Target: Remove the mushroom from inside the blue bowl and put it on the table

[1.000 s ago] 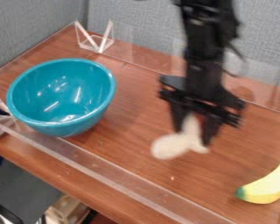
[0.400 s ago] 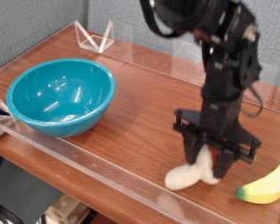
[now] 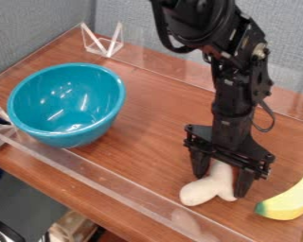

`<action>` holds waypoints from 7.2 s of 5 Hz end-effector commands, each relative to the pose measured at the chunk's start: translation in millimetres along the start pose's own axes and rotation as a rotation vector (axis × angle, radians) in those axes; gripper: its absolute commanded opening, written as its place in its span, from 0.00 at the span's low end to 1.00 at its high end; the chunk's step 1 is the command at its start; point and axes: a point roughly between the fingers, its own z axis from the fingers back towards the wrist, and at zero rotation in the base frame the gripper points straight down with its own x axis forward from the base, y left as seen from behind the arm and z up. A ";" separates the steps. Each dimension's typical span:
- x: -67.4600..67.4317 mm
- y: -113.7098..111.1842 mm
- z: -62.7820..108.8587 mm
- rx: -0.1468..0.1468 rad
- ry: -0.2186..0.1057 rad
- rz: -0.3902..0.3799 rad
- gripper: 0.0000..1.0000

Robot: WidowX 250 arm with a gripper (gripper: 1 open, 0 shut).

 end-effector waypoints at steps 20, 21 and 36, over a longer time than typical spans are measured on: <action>6.2 57.9 26.0 0.038 0.048 0.489 1.00; 10.3 62.6 31.2 0.029 0.036 0.524 1.00; -20.0 141.9 131.8 -0.049 -0.215 0.525 1.00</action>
